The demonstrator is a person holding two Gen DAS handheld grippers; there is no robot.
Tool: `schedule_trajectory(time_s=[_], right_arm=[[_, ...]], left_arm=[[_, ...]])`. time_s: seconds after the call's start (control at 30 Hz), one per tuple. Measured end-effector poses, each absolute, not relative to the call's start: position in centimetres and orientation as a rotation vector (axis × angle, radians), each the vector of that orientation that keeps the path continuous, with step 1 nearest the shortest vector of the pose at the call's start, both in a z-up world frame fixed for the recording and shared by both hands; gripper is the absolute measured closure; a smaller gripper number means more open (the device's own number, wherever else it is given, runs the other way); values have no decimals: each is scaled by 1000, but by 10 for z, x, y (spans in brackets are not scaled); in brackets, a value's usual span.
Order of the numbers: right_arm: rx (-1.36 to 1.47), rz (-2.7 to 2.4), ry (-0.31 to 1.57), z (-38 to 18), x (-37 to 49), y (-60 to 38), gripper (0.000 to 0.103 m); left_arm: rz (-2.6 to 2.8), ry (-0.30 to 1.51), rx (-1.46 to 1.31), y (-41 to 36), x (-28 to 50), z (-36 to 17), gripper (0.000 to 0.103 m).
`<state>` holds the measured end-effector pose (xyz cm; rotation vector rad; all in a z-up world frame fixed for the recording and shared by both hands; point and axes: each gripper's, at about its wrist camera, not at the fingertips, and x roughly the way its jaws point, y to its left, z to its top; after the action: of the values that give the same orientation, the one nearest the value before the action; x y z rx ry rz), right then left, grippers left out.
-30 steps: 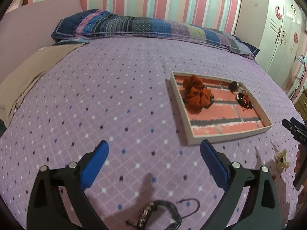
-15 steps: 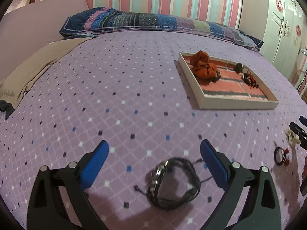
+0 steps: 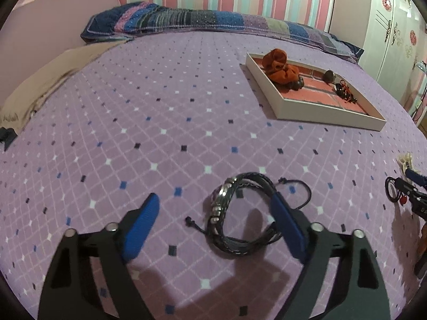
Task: Organize jewelry
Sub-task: 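Grasp the red-ball hair tie with the right tool while the left tool grasps the leather bracelet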
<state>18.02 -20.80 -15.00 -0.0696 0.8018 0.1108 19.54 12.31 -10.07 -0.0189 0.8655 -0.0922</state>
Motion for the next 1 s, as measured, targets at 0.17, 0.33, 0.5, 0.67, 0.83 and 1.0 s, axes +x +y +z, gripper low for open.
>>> schedule_trajectory(time_s=[0.17,0.33,0.5,0.67,0.83,1.0], right_arm=[[-73,120,814,-155,179,-206,44],[-60,151,826,-157,182,-202,63],[-41,167,829,-158,185,-202,69],[-35,168,828,-156,187,-202,81],[-47,157,822,-156,187,-201,84],[-54,149,816,-154,185,-199,84]], left_arm=[[-97,877,-24,122,198,-106,25],[-99,881,-4,118,202,-107,39],[-94,875,7,116,205,-109,50],[-99,874,20,112,207,-109,76],[-92,865,35,109,207,-108,81],[-93,864,31,109,207,-107,82]])
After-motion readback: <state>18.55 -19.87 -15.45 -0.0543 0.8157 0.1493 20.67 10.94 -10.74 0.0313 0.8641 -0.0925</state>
